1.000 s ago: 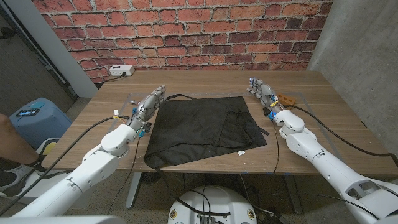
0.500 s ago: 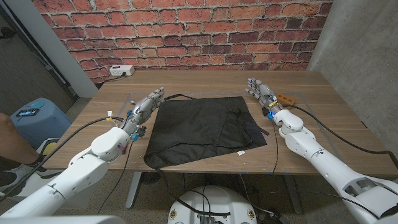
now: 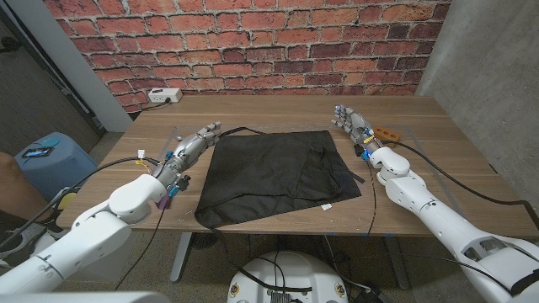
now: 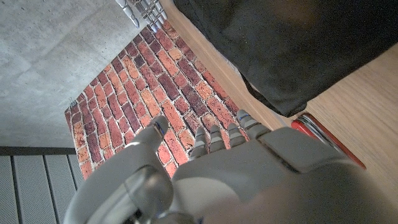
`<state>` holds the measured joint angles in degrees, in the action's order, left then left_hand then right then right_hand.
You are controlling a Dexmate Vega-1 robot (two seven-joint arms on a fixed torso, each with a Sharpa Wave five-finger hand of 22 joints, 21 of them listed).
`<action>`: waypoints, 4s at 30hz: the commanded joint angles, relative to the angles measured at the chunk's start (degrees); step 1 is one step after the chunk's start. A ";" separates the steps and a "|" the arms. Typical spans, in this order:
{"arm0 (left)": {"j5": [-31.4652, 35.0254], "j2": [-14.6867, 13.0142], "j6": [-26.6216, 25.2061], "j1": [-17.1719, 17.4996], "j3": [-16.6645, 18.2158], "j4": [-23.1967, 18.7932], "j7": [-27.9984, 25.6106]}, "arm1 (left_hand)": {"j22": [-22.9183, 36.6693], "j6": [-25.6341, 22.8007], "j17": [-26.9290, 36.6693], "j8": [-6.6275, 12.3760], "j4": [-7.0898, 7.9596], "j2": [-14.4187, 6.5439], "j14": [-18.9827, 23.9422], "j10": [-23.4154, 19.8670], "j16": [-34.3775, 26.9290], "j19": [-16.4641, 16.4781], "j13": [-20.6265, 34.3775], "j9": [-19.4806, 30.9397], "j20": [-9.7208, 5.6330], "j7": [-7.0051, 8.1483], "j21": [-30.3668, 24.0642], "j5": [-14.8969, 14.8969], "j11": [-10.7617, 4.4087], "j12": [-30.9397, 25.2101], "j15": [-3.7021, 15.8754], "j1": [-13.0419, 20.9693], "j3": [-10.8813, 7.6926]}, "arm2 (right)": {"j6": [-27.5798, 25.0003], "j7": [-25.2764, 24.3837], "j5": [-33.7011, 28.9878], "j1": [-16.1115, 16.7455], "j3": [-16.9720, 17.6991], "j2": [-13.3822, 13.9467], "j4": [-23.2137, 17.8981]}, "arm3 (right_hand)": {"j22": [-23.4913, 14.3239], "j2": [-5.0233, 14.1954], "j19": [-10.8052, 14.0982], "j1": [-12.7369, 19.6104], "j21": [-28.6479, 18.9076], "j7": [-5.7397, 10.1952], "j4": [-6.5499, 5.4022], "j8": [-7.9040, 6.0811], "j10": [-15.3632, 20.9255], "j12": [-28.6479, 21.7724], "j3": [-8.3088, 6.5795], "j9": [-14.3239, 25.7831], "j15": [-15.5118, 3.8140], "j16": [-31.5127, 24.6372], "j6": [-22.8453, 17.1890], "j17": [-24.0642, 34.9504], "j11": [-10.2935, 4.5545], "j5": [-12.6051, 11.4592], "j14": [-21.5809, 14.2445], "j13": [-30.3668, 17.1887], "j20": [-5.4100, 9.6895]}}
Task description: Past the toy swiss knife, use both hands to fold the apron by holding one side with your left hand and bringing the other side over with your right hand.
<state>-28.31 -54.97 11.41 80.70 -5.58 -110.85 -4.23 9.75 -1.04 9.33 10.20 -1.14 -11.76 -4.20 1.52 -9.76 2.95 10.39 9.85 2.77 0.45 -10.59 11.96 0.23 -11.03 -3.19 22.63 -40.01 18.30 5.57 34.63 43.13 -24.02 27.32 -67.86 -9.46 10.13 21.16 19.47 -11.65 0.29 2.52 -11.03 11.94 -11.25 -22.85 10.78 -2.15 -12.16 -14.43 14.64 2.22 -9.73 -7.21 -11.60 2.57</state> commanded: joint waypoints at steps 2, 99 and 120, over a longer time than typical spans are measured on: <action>7.46 -3.92 -1.26 7.19 5.88 -4.27 -0.33 | 0.18 -0.25 0.23 0.28 -0.93 0.61 -1.37 0.04 0.07 -1.70 0.02 0.19 -0.82 1.29 0.35 0.97 -1.29 -0.26 0.86 0.78 -0.44 | 0.36 0.17 -0.06 -0.25 -0.07 -0.35 0.97 | -0.24 -0.08 0.46 0.68 0.12 0.03 0.11 -0.09 0.11 -0.33 -0.46 0.09 -1.02 -0.17 -0.47 -0.05 -0.13 -0.38 0.05 -0.08 2.19; 63.66 6.76 -0.99 27.95 21.78 -13.62 13.56 | 1.09 -4.09 1.46 0.26 13.35 0.17 -8.40 -3.86 -2.05 -26.61 -0.24 0.36 1.71 5.88 -1.35 -1.67 -4.58 -0.47 1.80 -23.83 3.30 | 4.91 4.39 -1.33 -2.90 -0.43 -0.30 6.73 | -0.24 0.01 0.25 0.86 0.58 0.31 0.11 0.00 -0.46 -0.28 -0.56 0.08 -1.04 -0.35 0.11 -0.41 -0.29 -0.40 0.63 -0.04 2.35; 64.95 8.01 0.27 29.19 24.04 -13.60 15.93 | 1.08 -3.43 1.45 0.10 13.32 0.08 -8.09 -3.83 -1.98 -26.17 -0.22 0.38 1.51 5.83 -1.59 -1.63 -4.29 -0.42 1.54 -23.76 3.35 | 3.75 5.60 -4.61 -7.36 -2.64 -0.17 10.16 | -0.24 -0.07 -0.28 0.78 0.78 0.32 0.04 0.06 -0.67 -0.24 -0.51 0.06 -0.83 -0.26 0.35 -0.48 -0.22 -0.39 1.13 -0.02 2.33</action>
<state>36.17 -47.48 11.57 109.32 17.41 -124.27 9.76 10.56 -4.70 10.67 10.37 12.10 -15.27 -9.83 -2.23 -11.86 -9.83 10.15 9.99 4.31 6.34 -11.89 10.37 -4.09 -11.41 -1.83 2.92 -36.72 22.90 10.98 31.69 37.74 -25.53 27.22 -59.21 -9.46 10.13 21.14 19.92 -11.01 0.49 2.59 -11.03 11.52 -11.25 -23.25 10.66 -2.15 -12.16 -14.20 14.12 2.22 -9.69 -6.55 -11.45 2.56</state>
